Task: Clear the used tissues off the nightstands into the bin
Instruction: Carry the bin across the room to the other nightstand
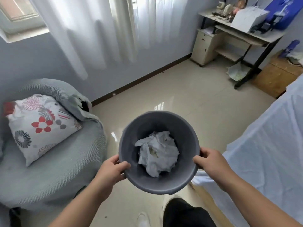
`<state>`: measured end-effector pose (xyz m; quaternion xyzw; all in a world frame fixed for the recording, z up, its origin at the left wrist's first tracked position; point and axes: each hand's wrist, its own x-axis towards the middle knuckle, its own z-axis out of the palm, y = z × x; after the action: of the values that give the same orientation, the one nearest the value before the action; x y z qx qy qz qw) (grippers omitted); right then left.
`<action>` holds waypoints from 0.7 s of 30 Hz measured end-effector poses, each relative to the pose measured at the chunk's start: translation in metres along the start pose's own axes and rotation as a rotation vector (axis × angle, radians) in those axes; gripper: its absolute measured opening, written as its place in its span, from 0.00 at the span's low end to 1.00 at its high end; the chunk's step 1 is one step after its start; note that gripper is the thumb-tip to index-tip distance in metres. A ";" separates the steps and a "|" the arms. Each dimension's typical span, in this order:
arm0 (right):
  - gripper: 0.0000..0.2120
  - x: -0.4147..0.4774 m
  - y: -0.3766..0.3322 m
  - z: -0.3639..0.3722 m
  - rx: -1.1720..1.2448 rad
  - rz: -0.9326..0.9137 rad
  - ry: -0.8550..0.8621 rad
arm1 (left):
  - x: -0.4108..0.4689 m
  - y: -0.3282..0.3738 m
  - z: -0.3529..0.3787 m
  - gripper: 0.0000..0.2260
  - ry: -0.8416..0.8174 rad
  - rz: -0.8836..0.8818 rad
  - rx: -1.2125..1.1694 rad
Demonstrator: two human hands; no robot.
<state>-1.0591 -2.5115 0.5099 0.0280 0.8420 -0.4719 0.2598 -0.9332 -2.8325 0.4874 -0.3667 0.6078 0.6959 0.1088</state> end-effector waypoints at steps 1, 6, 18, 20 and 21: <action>0.04 0.015 -0.004 -0.007 0.020 0.007 0.021 | 0.017 0.019 0.008 0.15 -0.022 0.009 0.018; 0.06 0.102 -0.005 -0.036 0.068 0.081 0.101 | 0.110 0.087 0.057 0.16 -0.072 -0.002 0.120; 0.06 0.297 -0.085 -0.163 0.130 0.139 0.232 | 0.296 0.256 0.173 0.13 -0.177 -0.018 0.230; 0.06 0.323 -0.095 -0.184 0.139 0.138 0.274 | 0.327 0.285 0.195 0.14 -0.205 0.001 0.235; 0.06 0.337 -0.098 -0.193 0.152 0.145 0.292 | 0.344 0.298 0.207 0.14 -0.219 0.007 0.240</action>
<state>-1.4577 -2.4762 0.5109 0.1762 0.8286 -0.5050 0.1655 -1.4327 -2.8128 0.4932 -0.2707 0.6725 0.6545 0.2150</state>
